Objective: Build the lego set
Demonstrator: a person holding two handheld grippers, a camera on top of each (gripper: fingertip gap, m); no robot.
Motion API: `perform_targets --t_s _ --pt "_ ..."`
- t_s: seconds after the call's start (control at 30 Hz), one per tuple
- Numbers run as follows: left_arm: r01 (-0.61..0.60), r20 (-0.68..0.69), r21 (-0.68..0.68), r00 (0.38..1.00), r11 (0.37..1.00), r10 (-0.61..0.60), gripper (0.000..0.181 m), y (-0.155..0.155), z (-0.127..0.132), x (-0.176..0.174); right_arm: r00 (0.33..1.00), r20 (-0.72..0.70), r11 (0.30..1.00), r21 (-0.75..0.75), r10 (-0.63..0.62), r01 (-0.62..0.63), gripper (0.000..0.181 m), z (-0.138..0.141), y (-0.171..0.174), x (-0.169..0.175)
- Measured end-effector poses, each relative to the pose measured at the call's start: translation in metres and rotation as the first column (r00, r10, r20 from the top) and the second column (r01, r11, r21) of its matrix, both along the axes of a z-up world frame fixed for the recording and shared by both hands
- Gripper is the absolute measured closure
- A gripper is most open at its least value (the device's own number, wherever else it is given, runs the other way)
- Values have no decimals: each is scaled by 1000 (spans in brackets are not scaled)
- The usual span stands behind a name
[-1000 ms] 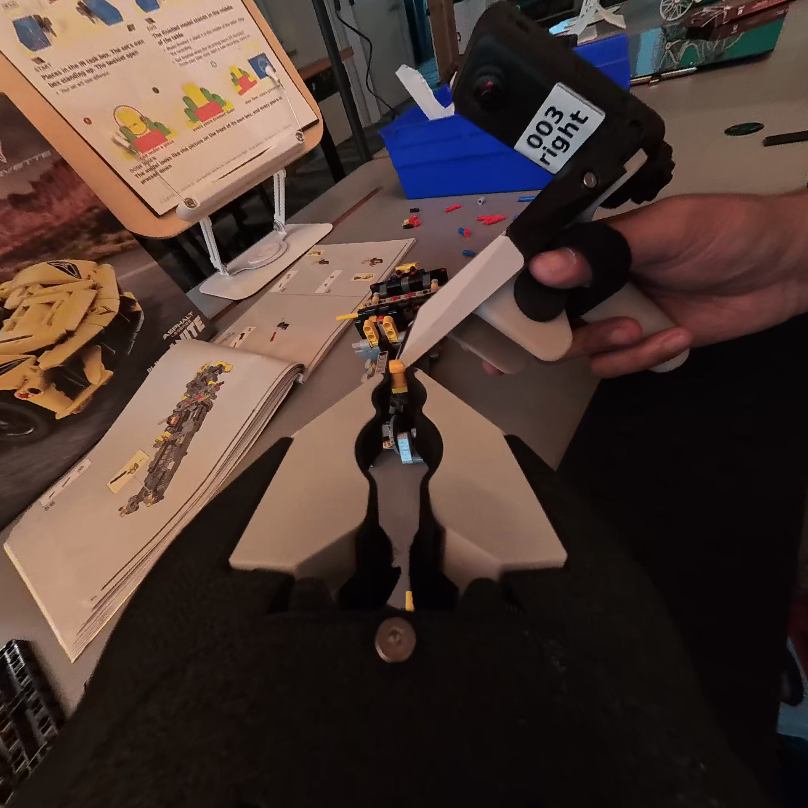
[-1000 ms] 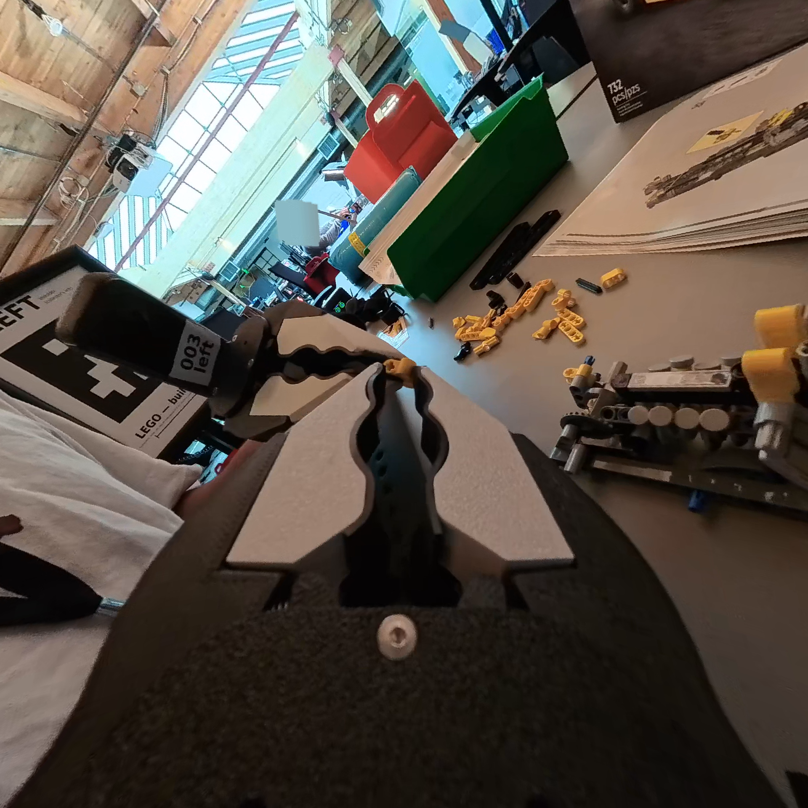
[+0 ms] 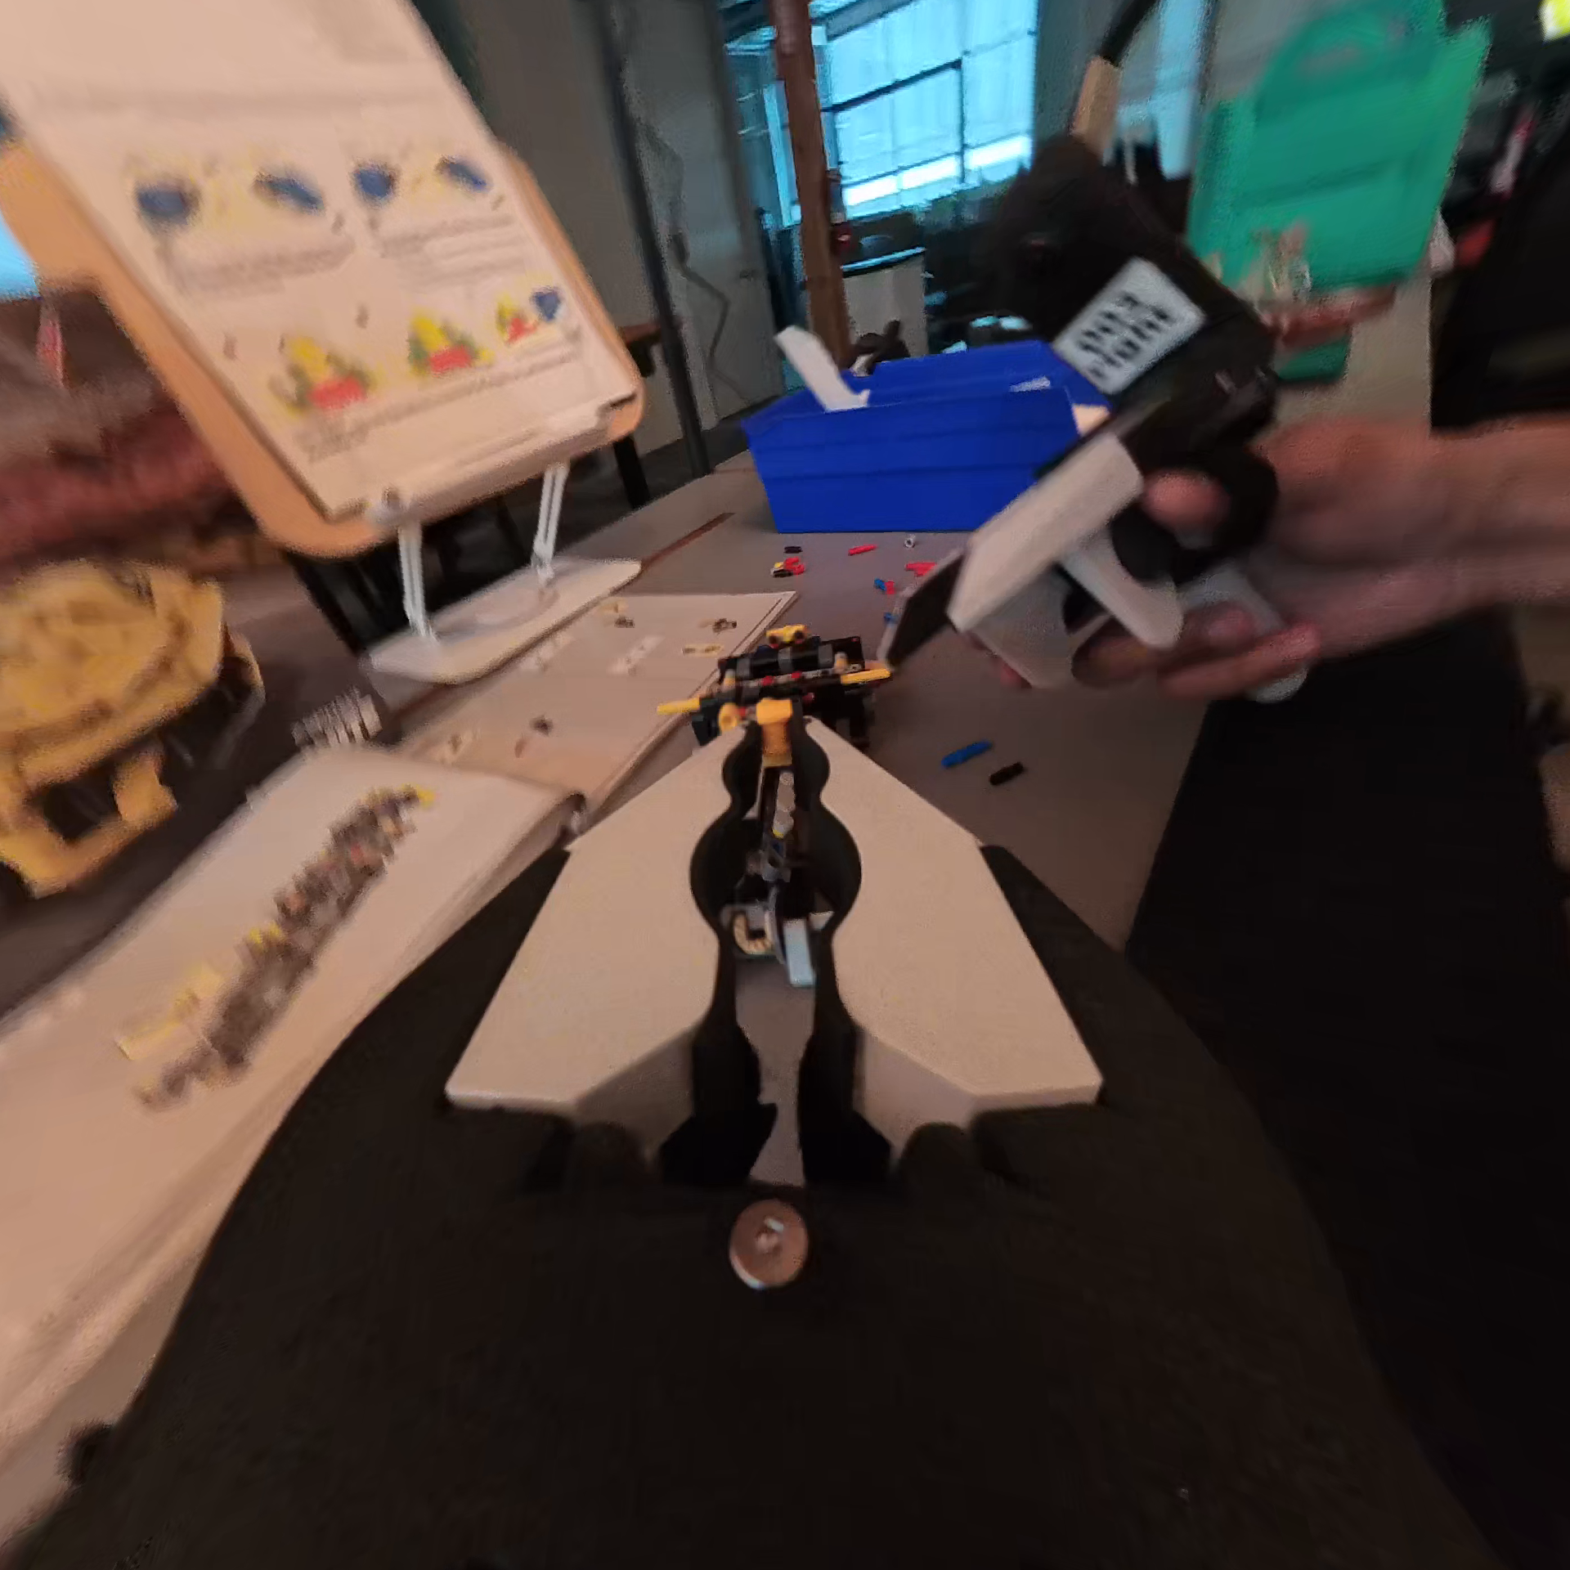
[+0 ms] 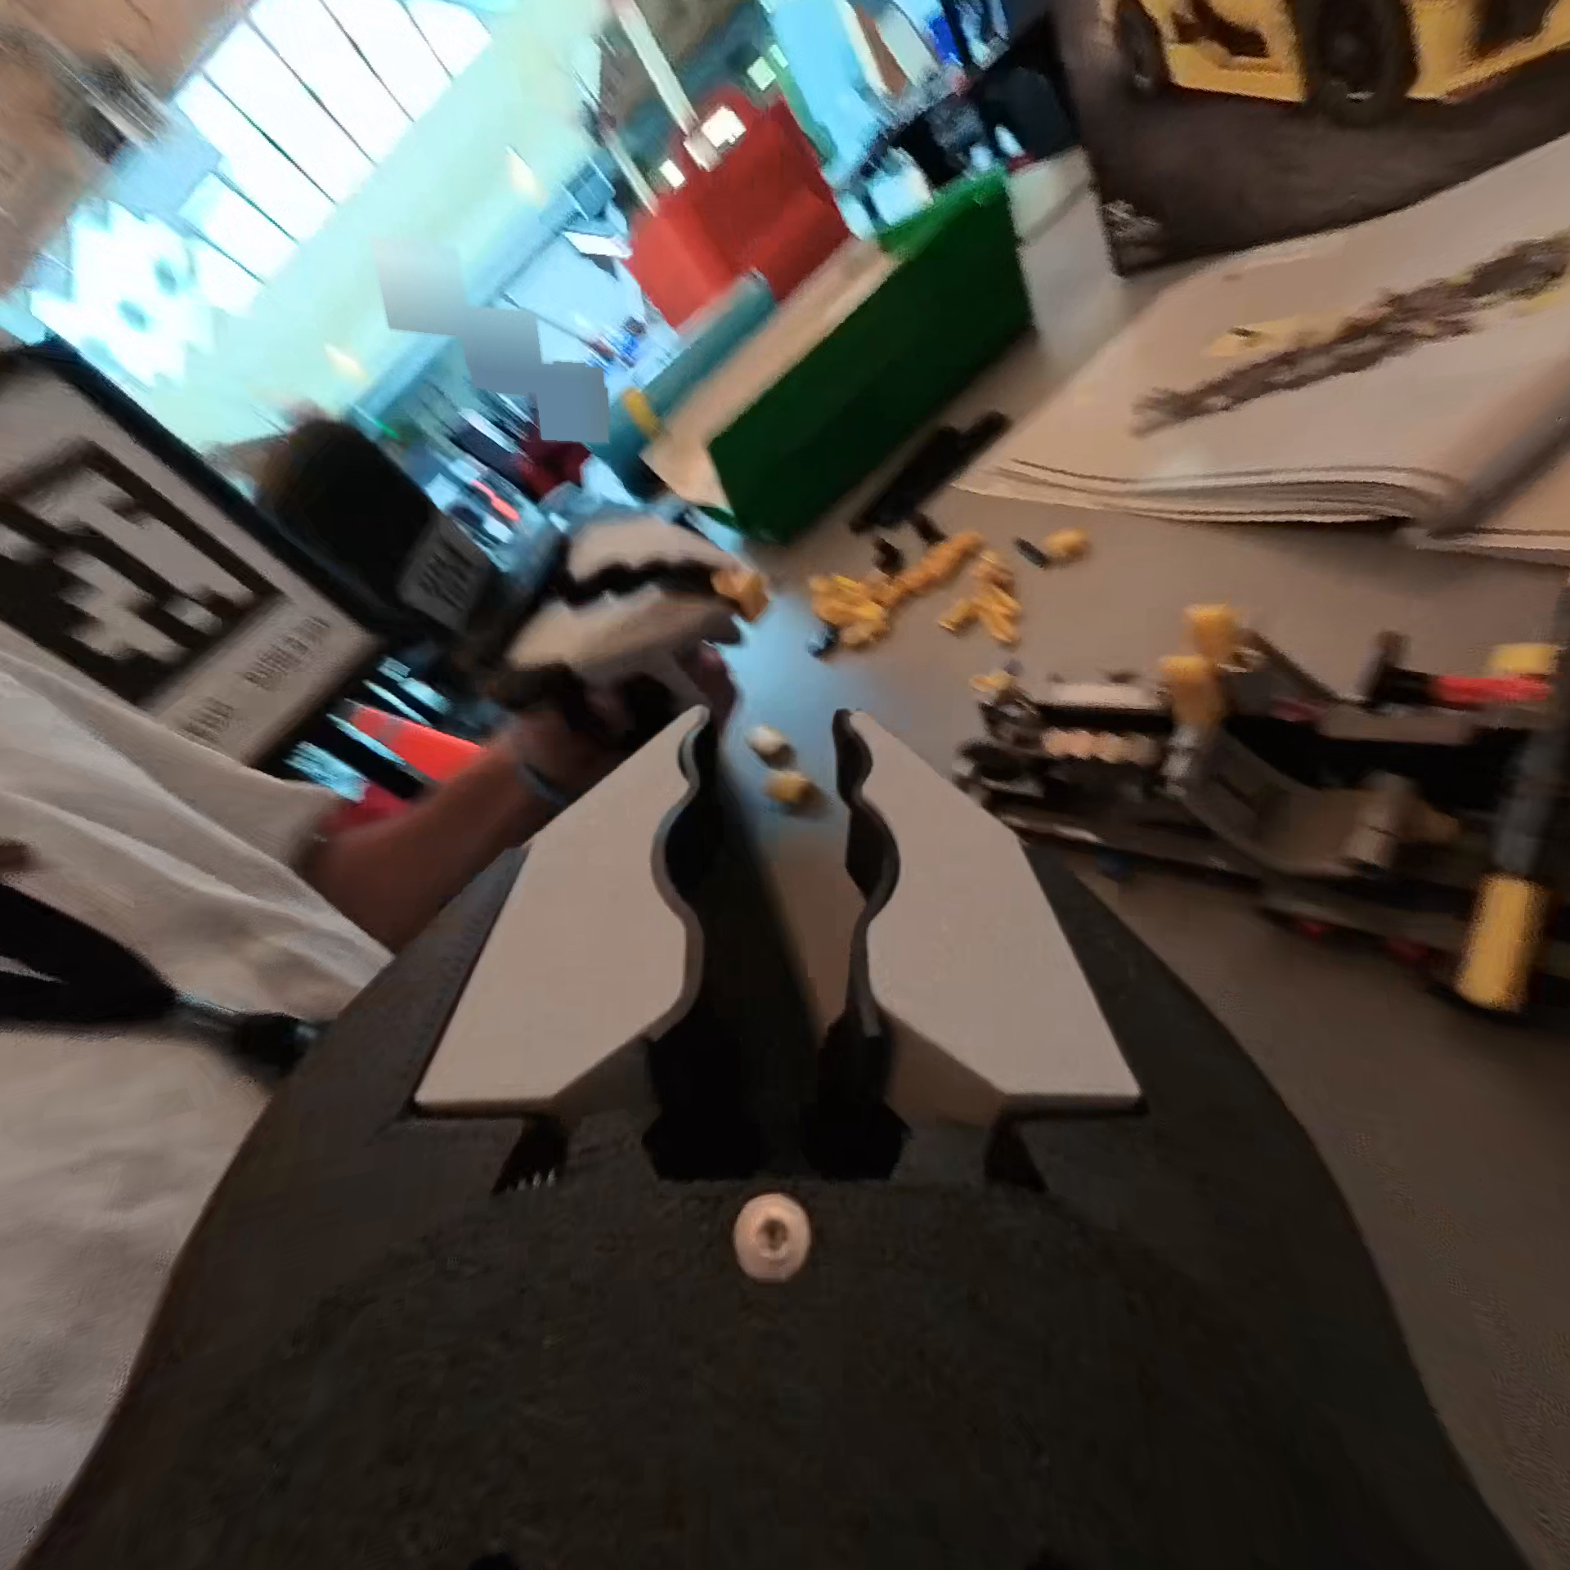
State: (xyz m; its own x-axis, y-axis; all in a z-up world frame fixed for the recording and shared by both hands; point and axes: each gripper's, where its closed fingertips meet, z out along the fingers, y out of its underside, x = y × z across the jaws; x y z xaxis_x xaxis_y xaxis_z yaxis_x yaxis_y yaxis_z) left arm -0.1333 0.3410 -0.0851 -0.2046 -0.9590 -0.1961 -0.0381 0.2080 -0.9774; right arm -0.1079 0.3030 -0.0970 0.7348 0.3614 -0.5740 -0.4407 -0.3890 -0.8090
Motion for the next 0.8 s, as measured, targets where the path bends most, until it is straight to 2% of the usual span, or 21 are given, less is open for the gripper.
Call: perform_targets --t_s 0.07,0.17,0.3,0.4,0.5,0.63,0.7,0.8 --pt "69 49 176 996 982 -79 173 -16 7 0 989 -140 998 51 50 -43 148 17 3 -8" --pt "212 105 272 963 939 -248 173 -39 25 -7 956 -248 988 56 155 -145 134 25 5 -20" --pt "313 79 394 925 864 -371 173 -54 32 -14 886 -367 958 72 284 -278 141 35 -3 -32" --pt "319 50 482 920 816 -389 173 -56 29 -14 879 -347 943 47 326 -331 145 29 -8 -41" --pt "342 22 493 914 800 -405 173 -60 23 -13 856 -372 931 75 359 -357 162 34 -12 -46" --pt "328 15 516 920 791 -392 173 -62 17 -12 864 -371 936 46 341 -349 167 26 -11 -46" --pt "301 20 495 934 815 -357 173 -60 16 -10 873 -367 944 56 322 -324 167 26 -9 -44" --pt "251 -6 360 964 899 -266 172 -51 14 -6 900 -340 961 60 274 -270 167 23 -5 -36"
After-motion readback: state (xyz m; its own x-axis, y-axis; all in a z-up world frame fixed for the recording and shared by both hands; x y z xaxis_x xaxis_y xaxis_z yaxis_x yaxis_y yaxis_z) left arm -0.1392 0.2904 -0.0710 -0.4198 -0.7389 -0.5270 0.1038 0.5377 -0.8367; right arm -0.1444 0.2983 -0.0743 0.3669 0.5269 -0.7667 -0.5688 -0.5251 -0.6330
